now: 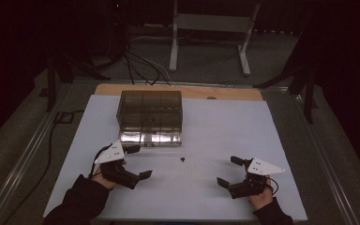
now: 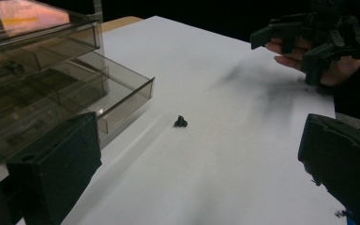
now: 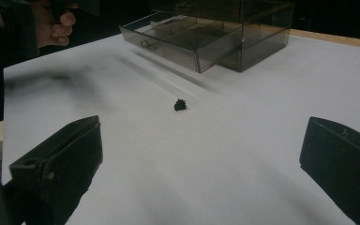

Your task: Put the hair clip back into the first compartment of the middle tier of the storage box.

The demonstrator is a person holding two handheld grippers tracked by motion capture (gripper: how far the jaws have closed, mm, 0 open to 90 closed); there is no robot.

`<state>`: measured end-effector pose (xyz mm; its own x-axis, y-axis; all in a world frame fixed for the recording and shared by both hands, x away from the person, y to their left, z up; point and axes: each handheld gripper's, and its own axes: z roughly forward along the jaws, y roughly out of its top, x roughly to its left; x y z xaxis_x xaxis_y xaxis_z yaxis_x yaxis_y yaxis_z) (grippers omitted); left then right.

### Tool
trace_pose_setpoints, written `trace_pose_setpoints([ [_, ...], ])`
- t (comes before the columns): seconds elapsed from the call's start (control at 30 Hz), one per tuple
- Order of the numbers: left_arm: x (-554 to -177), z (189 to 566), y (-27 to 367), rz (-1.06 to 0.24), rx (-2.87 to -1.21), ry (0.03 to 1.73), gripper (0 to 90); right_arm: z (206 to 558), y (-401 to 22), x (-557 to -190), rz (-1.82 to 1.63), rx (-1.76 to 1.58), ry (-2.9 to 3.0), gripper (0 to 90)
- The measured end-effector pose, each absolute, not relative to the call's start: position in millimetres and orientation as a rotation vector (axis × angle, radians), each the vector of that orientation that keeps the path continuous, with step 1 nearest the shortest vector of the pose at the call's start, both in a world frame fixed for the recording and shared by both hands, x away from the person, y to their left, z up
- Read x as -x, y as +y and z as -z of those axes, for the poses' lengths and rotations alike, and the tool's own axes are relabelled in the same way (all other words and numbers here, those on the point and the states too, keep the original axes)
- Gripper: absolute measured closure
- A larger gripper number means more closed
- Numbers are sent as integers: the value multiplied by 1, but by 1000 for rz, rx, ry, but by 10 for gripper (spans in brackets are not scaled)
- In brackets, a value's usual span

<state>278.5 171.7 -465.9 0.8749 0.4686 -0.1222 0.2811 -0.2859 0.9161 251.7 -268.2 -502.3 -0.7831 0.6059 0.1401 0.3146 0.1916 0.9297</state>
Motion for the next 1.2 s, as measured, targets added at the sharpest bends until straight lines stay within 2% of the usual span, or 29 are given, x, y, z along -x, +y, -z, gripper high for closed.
trace_pose_setpoints([
  [1.2, -298, 485, 106, -143, -1959, 550, 7, 502, -267, -253, -1639, -876, 2223, 0],
])
